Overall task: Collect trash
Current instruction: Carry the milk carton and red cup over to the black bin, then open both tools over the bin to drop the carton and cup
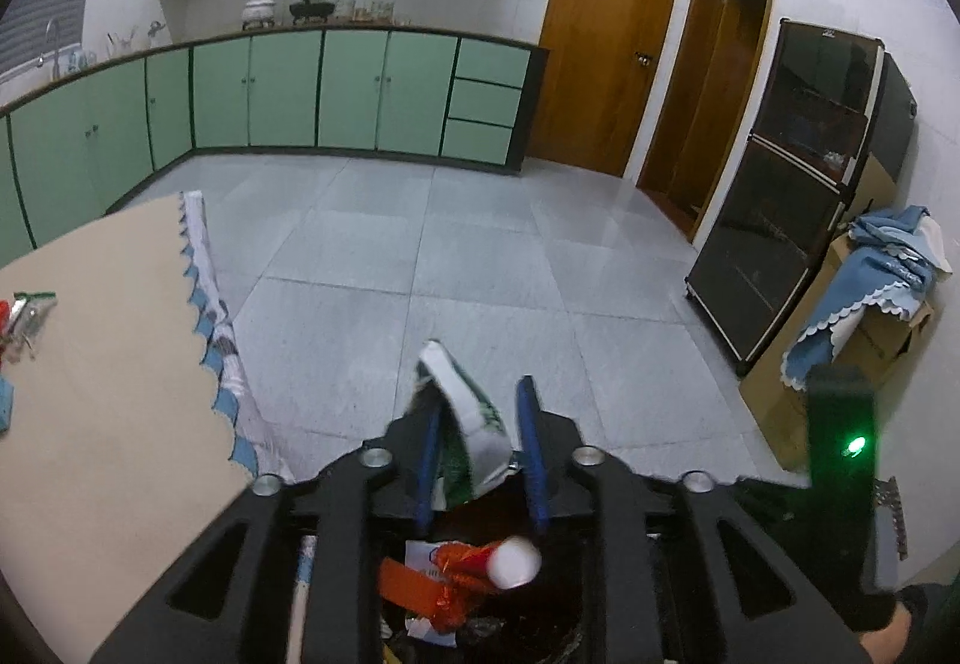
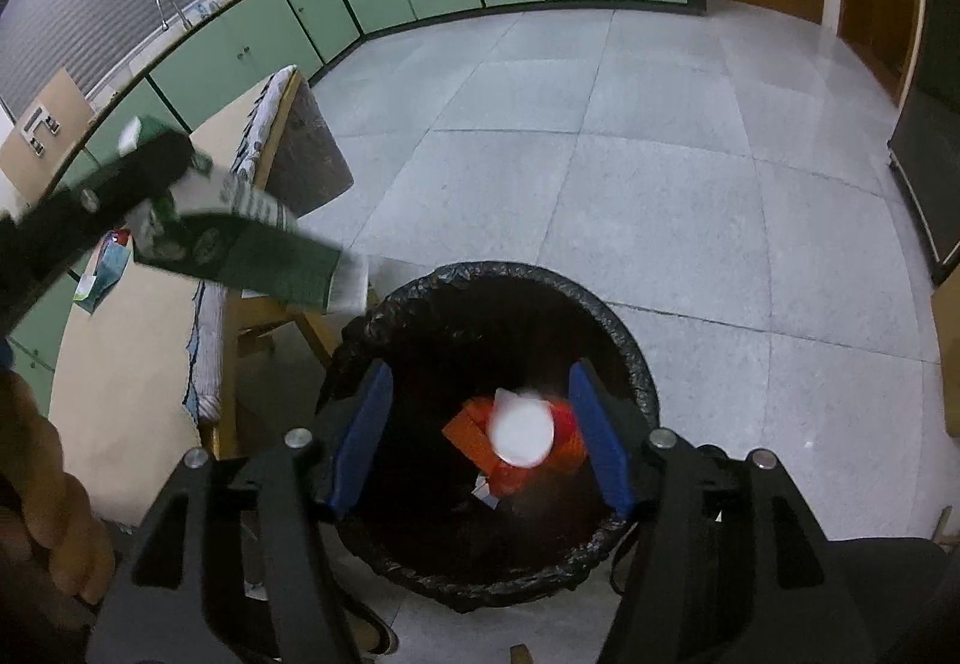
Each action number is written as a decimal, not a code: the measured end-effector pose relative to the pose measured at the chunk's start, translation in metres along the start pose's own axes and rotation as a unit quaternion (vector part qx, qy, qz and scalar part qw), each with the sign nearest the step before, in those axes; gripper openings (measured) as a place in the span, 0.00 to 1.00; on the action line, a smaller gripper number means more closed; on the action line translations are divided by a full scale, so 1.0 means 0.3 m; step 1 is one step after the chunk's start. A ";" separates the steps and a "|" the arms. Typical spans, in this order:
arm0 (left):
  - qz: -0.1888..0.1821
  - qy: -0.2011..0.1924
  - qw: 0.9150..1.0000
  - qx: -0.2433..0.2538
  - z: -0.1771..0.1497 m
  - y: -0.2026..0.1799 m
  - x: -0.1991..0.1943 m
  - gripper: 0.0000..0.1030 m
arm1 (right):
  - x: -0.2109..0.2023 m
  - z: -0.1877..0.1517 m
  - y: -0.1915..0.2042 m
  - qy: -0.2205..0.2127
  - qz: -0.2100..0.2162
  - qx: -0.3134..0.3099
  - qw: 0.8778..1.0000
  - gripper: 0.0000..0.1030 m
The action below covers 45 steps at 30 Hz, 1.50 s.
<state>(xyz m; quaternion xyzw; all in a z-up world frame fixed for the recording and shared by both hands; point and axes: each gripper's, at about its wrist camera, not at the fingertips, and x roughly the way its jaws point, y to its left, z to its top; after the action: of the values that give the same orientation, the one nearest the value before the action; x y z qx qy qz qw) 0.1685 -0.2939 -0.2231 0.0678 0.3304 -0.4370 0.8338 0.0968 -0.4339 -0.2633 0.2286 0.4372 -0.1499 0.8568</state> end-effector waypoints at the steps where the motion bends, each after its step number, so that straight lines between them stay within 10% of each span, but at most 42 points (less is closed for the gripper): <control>1: 0.004 0.000 1.000 -0.001 -0.005 0.005 0.000 0.32 | -0.007 0.001 -0.005 -0.004 0.000 0.003 1.000 0.58; 22: 0.007 0.002 1.000 0.003 -0.002 0.031 -0.014 0.55 | -0.105 0.025 -0.047 -0.045 -0.002 0.020 0.999 0.58; 45: 0.036 0.044 0.984 0.168 0.003 -0.133 -0.017 0.79 | -0.123 0.034 -0.127 -0.074 0.016 0.068 0.995 0.58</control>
<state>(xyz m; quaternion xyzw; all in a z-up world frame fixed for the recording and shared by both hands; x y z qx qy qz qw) 0.1360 -0.3151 -0.2122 0.2376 0.2861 -0.4522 0.8107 0.0651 -0.4693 -0.2378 0.2813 0.3573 -0.1817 0.8719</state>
